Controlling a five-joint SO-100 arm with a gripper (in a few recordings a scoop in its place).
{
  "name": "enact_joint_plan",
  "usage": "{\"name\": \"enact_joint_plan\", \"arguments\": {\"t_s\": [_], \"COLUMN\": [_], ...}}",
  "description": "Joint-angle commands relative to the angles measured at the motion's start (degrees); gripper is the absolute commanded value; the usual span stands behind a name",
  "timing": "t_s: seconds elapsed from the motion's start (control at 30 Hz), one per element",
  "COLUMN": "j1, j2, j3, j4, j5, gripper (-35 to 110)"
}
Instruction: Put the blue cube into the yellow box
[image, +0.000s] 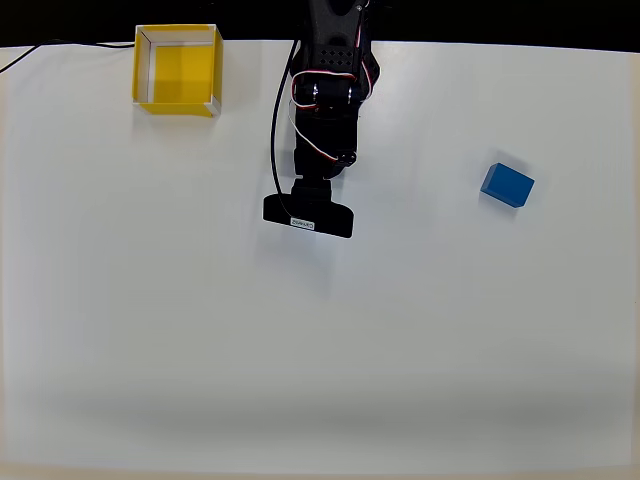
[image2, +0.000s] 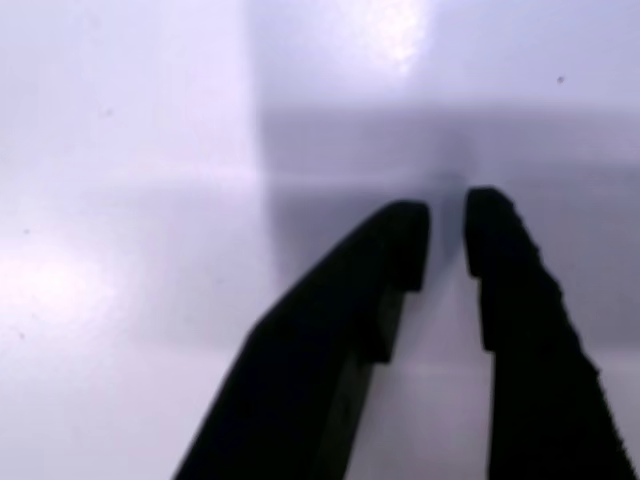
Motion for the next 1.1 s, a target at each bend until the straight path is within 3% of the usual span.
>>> {"name": "enact_joint_plan", "arguments": {"t_s": [0.0,0.47,0.7,1.07], "j1": [-3.9,-2.6,-12.6,-29.8], "j2": [1.3,1.4,-1.8,-36.8], "j3": [1.5,-0.8,-26.0,-56.2], "j4": [0.7,0.2,0.4,-6.2], "j5": [2.9,-0.8,-0.4,8.1], "gripper": [2,7,23,33]}}
